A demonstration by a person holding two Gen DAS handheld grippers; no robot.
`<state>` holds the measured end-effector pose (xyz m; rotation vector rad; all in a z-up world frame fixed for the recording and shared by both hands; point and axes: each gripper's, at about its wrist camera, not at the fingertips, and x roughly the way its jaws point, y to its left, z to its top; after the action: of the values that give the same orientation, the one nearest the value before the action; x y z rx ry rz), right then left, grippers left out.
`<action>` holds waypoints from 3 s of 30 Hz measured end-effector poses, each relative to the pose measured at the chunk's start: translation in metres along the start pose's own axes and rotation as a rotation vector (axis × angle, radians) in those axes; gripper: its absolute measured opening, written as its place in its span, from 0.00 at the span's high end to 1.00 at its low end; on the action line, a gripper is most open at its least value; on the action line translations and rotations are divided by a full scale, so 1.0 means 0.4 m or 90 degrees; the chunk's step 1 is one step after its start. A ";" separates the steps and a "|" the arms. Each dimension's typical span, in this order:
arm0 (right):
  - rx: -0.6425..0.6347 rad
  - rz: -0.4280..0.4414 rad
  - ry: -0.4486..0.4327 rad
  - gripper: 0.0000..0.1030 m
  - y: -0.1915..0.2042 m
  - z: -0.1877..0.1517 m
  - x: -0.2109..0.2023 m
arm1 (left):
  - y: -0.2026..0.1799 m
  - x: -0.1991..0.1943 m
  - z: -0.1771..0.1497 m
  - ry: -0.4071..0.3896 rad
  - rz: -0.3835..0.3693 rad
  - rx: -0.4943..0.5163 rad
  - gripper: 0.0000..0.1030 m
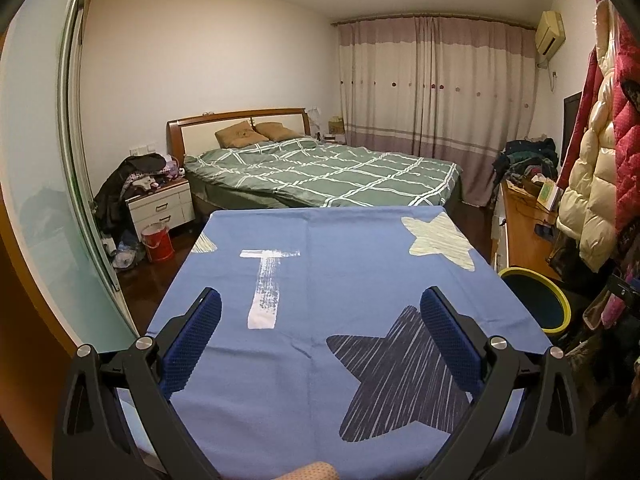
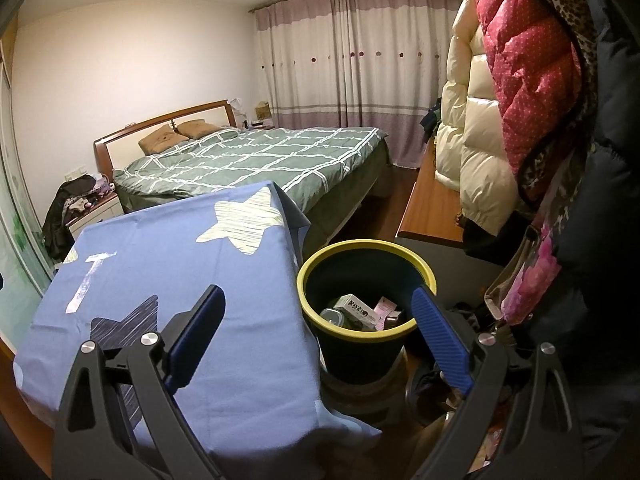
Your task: Collect trash
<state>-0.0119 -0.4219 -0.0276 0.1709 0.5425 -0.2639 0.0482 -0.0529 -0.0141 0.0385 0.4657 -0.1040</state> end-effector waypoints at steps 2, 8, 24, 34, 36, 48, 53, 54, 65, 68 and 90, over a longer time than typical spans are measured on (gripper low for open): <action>0.001 0.000 0.000 0.13 -0.001 0.000 0.001 | -0.001 -0.001 -0.001 0.000 0.000 0.000 0.05; 0.000 0.000 0.001 0.13 -0.001 0.000 0.001 | -0.006 -0.006 -0.003 -0.001 0.003 0.007 0.05; 0.002 0.004 0.006 0.13 0.009 -0.005 0.007 | -0.013 -0.003 -0.007 0.007 -0.005 0.010 0.05; 0.002 0.005 0.007 0.13 0.010 -0.006 0.009 | -0.018 0.001 -0.012 0.011 -0.008 0.012 0.05; 0.002 0.006 0.007 0.13 0.015 -0.010 0.012 | -0.021 0.001 -0.015 0.011 -0.011 0.014 0.05; 0.004 0.011 0.010 0.13 0.028 -0.016 0.014 | -0.021 0.012 -0.020 0.018 -0.013 0.019 0.05; 0.005 0.011 0.012 0.12 0.030 -0.018 0.014 | -0.021 0.012 -0.020 0.022 -0.015 0.017 0.05; 0.005 0.011 0.012 0.12 0.027 -0.016 0.015 | -0.020 0.013 -0.019 0.024 -0.016 0.016 0.05; 0.005 0.013 0.015 0.12 0.029 -0.018 0.017 | -0.017 0.017 -0.021 0.025 -0.016 0.018 0.05; 0.005 0.013 0.015 0.12 0.035 -0.021 0.014 | -0.016 0.017 -0.021 0.025 -0.016 0.019 0.05; 0.003 0.014 0.018 0.12 0.037 -0.017 0.018 | -0.013 0.018 -0.014 0.026 -0.022 0.029 0.05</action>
<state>-0.0050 -0.4078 -0.0359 0.1861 0.5680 -0.2411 0.0516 -0.0583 -0.0226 0.0768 0.5054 -0.1475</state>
